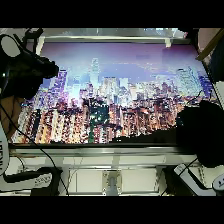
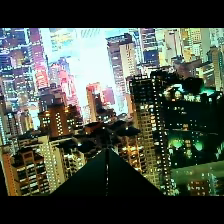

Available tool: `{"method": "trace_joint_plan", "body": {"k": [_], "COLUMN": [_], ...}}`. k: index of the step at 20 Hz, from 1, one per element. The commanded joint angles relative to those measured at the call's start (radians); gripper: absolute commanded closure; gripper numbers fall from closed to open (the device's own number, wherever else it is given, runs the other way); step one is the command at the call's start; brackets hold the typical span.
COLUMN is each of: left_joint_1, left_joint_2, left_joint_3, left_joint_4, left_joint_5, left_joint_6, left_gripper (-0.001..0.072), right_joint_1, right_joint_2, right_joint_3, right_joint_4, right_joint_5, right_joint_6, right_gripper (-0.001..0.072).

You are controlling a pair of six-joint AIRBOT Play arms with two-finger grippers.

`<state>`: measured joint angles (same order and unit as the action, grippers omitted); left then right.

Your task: Fold the clothes and pants, and hang the long-sleeved shirts on hangers.

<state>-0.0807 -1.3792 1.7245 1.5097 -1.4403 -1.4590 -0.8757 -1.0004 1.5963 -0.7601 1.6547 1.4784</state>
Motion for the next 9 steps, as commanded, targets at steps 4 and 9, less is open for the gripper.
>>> {"method": "trace_joint_plan", "body": {"k": [4,9], "left_joint_1": [0.0,0.0], "left_joint_2": [0.001,0.001], "left_joint_3": [0.001,0.001], "left_joint_4": [0.001,0.001], "left_joint_5": [-0.042,-0.042], "left_joint_6": [0.001,0.001], "left_gripper": [0.0695,0.0695], "right_joint_1": [0.589,0.698], "right_joint_2": [0.01,-0.001], "right_joint_3": [0.01,0.01], "right_joint_4": [-0.322,-0.34], "right_joint_5": [-0.025,-0.023], "right_joint_6": [-0.035,-0.034], "right_gripper": [0.0191,0.0191]}}
